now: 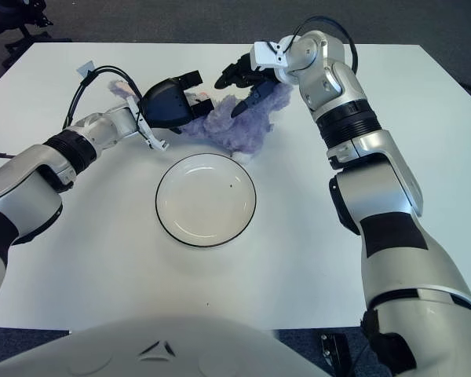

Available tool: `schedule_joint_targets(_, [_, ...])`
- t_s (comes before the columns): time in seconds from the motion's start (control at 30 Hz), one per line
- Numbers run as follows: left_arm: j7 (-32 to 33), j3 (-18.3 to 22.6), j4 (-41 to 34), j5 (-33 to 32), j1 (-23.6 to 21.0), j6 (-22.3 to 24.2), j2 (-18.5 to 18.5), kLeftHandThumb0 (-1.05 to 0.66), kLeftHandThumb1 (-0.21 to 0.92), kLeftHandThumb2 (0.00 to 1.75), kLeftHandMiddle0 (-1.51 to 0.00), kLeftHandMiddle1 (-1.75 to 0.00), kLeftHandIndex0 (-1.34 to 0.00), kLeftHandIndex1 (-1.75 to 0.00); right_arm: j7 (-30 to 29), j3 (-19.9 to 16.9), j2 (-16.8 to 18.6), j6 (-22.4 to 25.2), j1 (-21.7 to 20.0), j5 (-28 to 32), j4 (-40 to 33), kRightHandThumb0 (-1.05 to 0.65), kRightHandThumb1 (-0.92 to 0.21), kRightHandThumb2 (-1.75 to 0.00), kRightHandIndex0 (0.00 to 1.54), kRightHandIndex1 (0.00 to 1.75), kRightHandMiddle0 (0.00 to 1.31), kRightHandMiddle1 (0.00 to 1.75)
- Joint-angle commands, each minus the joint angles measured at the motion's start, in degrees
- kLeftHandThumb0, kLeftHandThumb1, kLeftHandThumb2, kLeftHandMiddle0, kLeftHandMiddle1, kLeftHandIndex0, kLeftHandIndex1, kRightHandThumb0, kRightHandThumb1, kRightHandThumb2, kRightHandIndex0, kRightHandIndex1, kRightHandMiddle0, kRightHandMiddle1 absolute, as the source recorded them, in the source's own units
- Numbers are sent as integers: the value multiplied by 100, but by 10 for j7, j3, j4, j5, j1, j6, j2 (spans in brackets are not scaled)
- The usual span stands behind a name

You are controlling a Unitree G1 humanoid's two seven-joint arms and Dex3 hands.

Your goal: Put the doll into the plate.

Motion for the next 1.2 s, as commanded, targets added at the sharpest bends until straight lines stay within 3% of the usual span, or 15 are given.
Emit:
schedule_joint_targets(0.0, [-23,-20,8,18,20,-11,-13,0,92,10,-53,-125,-70,-117,8,9,4,-15,-20,-12,13,-71,-88,-1,31,1,34,2])
schedule_joint_targets(0.2, [-25,-22,8,17,19,-10,-13,0,92,10,-53,-128,-70,-115,8,9,5,-21,-24,-18,22,-70,-87,0,32,1,34,2])
schedule_joint_targets(0.33, [-31,-14,6,7,23,-9,-14,0,92,10,-52,-130,-70,-113,-47,22,-30,11,-5,-88,-26,-72,-87,0,31,0,28,1])
schedule_joint_targets(0.67, [-32,-3,4,0,26,-12,-13,0,92,10,-52,-130,-71,-113,-48,20,-37,4,5,-102,-38,-75,-88,0,29,0,23,0])
schedule_joint_targets(0.7, [-32,0,5,-3,26,-8,-15,0,92,10,-53,-130,-71,-113,-48,25,-38,-17,14,-100,-28,-75,-88,0,29,0,23,0])
schedule_joint_targets(0.87, [-32,9,7,-7,25,1,-19,0,92,10,-55,-121,-69,-121,-66,36,-38,-61,34,-106,-4,-76,-90,0,54,3,36,4])
schedule_joint_targets(1.17, [-32,11,7,-6,25,3,-20,0,92,10,-55,-118,-69,-124,-74,36,-36,-73,33,-109,6,-77,-90,0,65,2,41,4])
